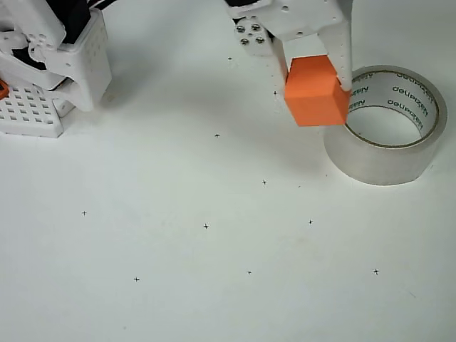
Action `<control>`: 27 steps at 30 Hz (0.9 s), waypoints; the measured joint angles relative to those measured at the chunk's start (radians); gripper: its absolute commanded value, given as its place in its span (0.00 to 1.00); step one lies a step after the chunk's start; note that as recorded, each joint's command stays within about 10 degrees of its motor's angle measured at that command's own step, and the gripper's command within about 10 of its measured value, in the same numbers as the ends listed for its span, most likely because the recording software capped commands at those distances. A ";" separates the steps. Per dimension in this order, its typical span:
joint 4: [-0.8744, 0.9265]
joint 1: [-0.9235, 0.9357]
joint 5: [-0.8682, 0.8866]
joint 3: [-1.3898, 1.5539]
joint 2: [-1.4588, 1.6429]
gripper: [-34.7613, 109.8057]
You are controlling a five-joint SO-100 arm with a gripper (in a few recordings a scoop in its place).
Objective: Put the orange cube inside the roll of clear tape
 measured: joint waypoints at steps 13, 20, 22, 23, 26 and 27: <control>-0.003 -0.115 0.037 -0.150 -0.190 0.38; -0.003 -0.155 0.038 -0.241 -0.282 0.38; -0.003 -0.163 0.038 -0.259 -0.298 0.38; -0.003 -0.164 0.038 -0.268 -0.308 0.38; -0.003 -0.172 0.038 -0.293 -0.333 0.38; -0.003 -0.172 0.038 -0.299 -0.337 0.38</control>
